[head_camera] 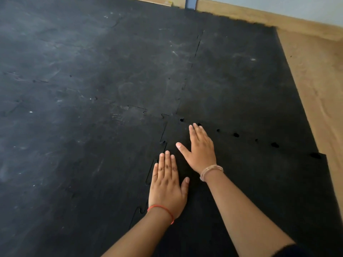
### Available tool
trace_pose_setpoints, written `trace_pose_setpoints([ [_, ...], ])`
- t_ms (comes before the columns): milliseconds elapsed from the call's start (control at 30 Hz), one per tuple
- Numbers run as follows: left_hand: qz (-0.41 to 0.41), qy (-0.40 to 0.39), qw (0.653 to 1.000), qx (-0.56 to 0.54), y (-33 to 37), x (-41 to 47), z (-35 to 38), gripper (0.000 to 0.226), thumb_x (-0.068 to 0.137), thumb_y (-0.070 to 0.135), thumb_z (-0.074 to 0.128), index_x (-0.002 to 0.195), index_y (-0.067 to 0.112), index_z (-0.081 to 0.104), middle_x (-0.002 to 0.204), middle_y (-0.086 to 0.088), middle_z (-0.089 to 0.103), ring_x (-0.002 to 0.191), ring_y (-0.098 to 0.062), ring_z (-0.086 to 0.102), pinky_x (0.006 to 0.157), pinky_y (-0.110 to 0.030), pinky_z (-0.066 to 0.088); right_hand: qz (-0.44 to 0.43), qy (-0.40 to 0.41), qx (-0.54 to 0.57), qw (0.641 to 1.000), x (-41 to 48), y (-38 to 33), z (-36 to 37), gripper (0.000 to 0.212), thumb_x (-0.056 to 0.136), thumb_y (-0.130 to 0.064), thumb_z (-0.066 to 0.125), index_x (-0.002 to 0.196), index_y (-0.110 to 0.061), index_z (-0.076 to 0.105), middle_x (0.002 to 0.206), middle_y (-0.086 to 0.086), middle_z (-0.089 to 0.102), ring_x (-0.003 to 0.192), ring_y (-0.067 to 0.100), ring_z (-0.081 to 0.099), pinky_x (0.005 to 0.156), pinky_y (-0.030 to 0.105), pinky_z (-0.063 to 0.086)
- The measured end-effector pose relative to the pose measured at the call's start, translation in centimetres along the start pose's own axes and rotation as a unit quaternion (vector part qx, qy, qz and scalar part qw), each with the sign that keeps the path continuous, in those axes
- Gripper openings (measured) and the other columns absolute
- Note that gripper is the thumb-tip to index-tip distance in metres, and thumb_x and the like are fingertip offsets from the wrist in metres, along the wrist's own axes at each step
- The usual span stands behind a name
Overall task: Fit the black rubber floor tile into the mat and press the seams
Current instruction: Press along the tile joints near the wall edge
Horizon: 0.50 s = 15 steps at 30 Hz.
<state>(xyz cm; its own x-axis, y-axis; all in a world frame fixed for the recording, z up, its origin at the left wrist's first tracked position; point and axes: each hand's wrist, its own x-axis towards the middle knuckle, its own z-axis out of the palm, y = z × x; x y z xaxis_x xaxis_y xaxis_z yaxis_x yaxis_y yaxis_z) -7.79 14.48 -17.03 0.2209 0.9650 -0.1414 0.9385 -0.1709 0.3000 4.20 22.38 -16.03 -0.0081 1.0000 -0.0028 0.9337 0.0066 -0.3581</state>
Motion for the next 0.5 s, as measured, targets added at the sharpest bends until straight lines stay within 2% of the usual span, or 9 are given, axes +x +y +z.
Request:
trace_pose_setpoints([
  [67,-0.005,-0.001,1.0,0.002,0.0,-0.1,-0.1,0.068,0.09,0.051,0.002,0.135,0.01,-0.027,0.144,-0.006,-0.036,0.13,-0.02,-0.037,0.106,-0.033,-0.023,0.002,-0.043,-0.054,0.998,1.5,-0.1,0.0,0.086,0.086,-0.064,0.031,0.145,-0.01,0.002,0.156,0.008,0.004,0.142,0.022,-0.002,0.113,0.036,0.001],
  [233,-0.006,0.003,1.0,0.003,0.2,0.3,-0.2,0.067,0.091,0.051,0.004,0.134,0.009,-0.028,0.143,-0.006,-0.036,0.13,-0.021,-0.037,0.106,-0.033,-0.023,-0.012,-0.09,-0.095,0.991,3.7,-0.2,-0.6,0.107,0.073,-0.079,0.034,0.145,-0.008,-0.002,0.156,0.009,0.005,0.142,0.022,0.002,0.112,0.037,-0.001],
  [300,-0.002,0.003,1.0,0.003,0.1,0.2,-0.3,0.067,0.091,0.05,0.005,0.134,0.01,-0.028,0.143,-0.006,-0.035,0.131,-0.02,-0.035,0.106,-0.032,-0.023,-0.009,-0.095,-0.098,0.991,3.9,-0.3,-1.0,0.11,0.069,-0.08,0.039,0.145,-0.009,0.002,0.156,0.008,0.011,0.142,0.022,0.009,0.112,0.038,0.005],
  [400,-0.002,0.006,1.0,-0.007,0.1,0.0,-0.4,0.067,0.092,0.051,0.006,0.133,0.011,-0.028,0.144,-0.005,-0.034,0.13,-0.019,-0.035,0.107,-0.031,-0.022,0.004,-0.058,-0.099,0.993,3.7,-0.7,-1.4,0.111,0.062,-0.079,0.051,0.144,-0.012,0.016,0.15,0.005,0.029,0.136,0.022,0.025,0.106,0.041,0.022],
  [500,-0.008,0.011,1.0,-0.011,-0.1,-0.1,-0.5,0.069,0.091,0.053,0.006,0.133,0.011,-0.028,0.143,-0.004,-0.035,0.129,-0.018,-0.036,0.107,-0.031,-0.021,0.02,-0.039,-0.088,0.995,4.2,-0.9,-2.2,0.101,0.061,-0.071,0.061,0.139,-0.015,0.029,0.141,0.002,0.042,0.129,0.021,0.035,0.097,0.04,0.028],
])
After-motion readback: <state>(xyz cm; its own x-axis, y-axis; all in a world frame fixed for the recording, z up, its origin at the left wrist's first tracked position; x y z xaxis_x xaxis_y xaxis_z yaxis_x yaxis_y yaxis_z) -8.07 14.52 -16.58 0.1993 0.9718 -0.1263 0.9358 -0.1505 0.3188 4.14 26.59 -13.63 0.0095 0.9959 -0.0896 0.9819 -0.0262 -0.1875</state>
